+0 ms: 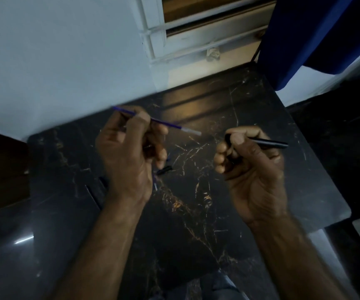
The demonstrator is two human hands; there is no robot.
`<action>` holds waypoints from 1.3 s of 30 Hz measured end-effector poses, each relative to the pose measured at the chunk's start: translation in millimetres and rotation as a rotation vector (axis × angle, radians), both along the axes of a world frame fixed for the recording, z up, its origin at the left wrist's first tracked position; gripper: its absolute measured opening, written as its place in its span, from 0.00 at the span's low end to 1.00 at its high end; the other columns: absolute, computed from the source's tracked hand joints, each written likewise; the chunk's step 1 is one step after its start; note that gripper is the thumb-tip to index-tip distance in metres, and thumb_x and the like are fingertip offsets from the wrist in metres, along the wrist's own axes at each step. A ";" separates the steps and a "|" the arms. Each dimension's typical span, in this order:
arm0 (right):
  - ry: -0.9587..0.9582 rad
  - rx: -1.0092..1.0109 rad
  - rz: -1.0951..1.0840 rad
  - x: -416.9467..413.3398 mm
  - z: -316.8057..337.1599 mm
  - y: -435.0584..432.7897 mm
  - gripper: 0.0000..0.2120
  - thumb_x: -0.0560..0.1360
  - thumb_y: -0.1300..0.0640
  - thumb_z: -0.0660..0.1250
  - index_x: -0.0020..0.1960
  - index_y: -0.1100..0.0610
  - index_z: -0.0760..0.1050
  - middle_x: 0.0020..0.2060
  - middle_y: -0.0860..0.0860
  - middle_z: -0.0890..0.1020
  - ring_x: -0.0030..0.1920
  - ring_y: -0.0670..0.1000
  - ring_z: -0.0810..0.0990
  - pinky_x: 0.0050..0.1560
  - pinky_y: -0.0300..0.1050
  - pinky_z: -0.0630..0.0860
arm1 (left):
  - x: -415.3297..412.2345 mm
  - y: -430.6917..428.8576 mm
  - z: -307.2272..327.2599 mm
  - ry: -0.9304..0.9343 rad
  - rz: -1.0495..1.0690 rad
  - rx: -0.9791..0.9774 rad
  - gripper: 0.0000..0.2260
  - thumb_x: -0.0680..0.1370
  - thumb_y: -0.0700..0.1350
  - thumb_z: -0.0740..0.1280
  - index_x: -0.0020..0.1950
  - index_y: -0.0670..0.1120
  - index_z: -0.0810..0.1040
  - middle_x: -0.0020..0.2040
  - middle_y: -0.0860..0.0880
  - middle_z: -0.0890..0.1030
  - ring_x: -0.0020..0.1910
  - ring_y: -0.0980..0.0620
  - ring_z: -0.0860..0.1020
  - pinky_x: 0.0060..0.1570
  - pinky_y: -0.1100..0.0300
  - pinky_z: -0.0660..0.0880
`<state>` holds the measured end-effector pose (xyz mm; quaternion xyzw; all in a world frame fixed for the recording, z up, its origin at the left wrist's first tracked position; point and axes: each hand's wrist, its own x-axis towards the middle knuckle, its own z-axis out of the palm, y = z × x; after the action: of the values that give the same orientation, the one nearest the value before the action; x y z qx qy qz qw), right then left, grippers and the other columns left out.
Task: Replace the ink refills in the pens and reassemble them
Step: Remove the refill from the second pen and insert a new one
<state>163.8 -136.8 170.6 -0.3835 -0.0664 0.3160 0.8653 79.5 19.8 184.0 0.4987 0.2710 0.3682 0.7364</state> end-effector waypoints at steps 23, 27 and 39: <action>-0.078 0.030 0.049 -14.3 13.8 19.4 0.05 0.76 0.63 0.69 0.51 0.63 0.79 0.37 0.56 0.82 0.35 0.52 0.82 0.33 0.42 0.79 | -11.9 -8.4 1.1 0.004 -0.243 0.409 0.03 0.84 0.40 0.69 0.52 0.47 0.80 0.41 0.46 0.87 0.25 0.52 0.81 0.21 0.62 0.73; -0.026 0.045 0.007 -13.0 11.9 21.3 0.04 0.75 0.64 0.69 0.49 0.61 0.77 0.35 0.55 0.82 0.33 0.51 0.81 0.32 0.42 0.78 | -8.3 -11.2 1.1 0.091 -0.334 0.440 0.05 0.84 0.43 0.72 0.56 0.43 0.83 0.42 0.46 0.86 0.30 0.49 0.84 0.23 0.60 0.76; 0.020 0.057 0.006 -8.3 6.4 22.1 0.01 0.77 0.62 0.70 0.48 0.60 0.79 0.34 0.52 0.82 0.33 0.47 0.81 0.31 0.40 0.78 | 12.6 -26.3 -17.2 0.030 -0.262 0.270 0.17 0.89 0.46 0.59 0.61 0.43 0.87 0.36 0.41 0.76 0.27 0.32 0.75 0.24 0.61 0.72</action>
<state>155.5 -114.6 177.0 -0.3553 -0.0680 0.3202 0.8755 92.1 -6.5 166.8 0.6296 0.1630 0.2948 0.7001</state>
